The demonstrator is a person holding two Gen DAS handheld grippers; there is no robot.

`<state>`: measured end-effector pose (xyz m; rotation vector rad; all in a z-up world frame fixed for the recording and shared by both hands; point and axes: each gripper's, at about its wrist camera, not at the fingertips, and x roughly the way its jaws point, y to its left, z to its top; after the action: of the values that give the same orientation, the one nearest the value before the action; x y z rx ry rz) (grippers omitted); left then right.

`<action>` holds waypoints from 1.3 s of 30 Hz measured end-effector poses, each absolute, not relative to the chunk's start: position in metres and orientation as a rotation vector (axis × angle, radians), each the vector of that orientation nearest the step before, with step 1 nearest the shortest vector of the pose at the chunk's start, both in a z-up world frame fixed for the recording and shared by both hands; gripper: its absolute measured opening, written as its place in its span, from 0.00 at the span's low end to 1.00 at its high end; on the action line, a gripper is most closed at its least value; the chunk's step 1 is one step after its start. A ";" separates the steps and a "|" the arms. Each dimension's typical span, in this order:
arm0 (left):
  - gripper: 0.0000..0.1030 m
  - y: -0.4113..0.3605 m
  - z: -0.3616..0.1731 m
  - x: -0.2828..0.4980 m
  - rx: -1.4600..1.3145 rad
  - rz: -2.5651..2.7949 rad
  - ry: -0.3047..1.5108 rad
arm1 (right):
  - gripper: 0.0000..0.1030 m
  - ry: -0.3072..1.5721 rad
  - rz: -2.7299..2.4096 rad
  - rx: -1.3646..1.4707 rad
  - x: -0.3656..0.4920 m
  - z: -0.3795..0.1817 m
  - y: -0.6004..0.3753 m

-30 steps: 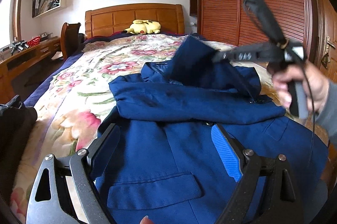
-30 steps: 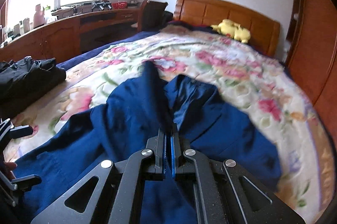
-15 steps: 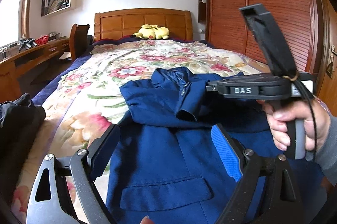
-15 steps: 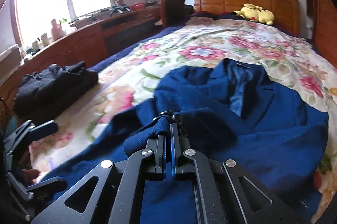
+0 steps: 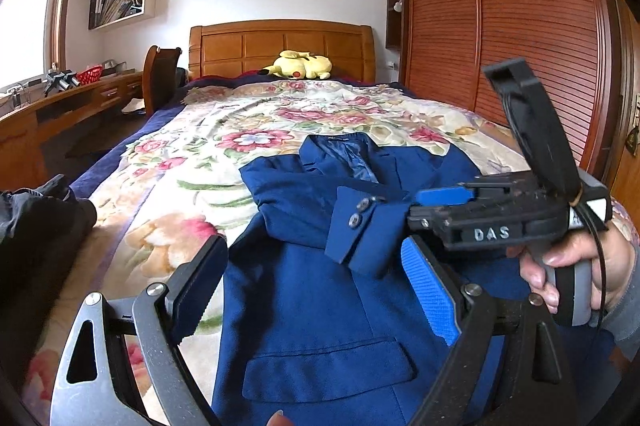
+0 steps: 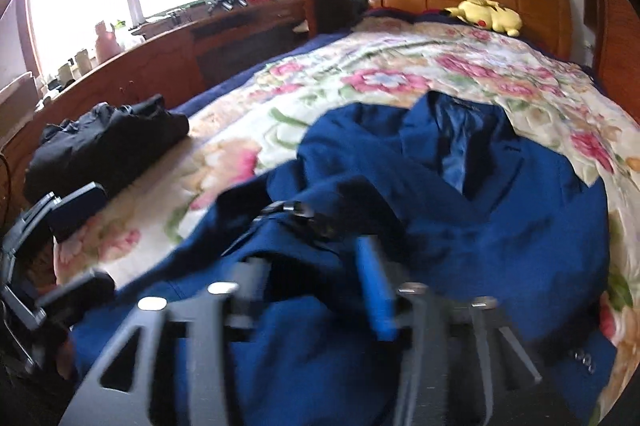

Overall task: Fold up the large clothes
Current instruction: 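Carry the held sleeve across the jacket front with the right gripper, release, then grasp the folded sleeve with the left gripper, straighten it, release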

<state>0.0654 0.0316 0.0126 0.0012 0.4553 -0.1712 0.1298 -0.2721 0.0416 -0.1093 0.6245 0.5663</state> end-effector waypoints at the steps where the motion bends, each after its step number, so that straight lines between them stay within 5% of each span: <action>1: 0.87 0.032 0.013 0.065 0.000 -0.171 0.456 | 0.63 0.625 0.556 -0.112 0.130 0.040 -0.273; 39: 0.87 -0.034 -0.017 0.097 0.122 -0.233 0.619 | 0.64 0.604 0.204 -0.012 0.107 0.004 -0.333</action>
<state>0.0970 -0.0341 -0.0172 0.1221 0.6191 -0.2330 0.1068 -0.3329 0.0036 -0.0120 0.6042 0.2042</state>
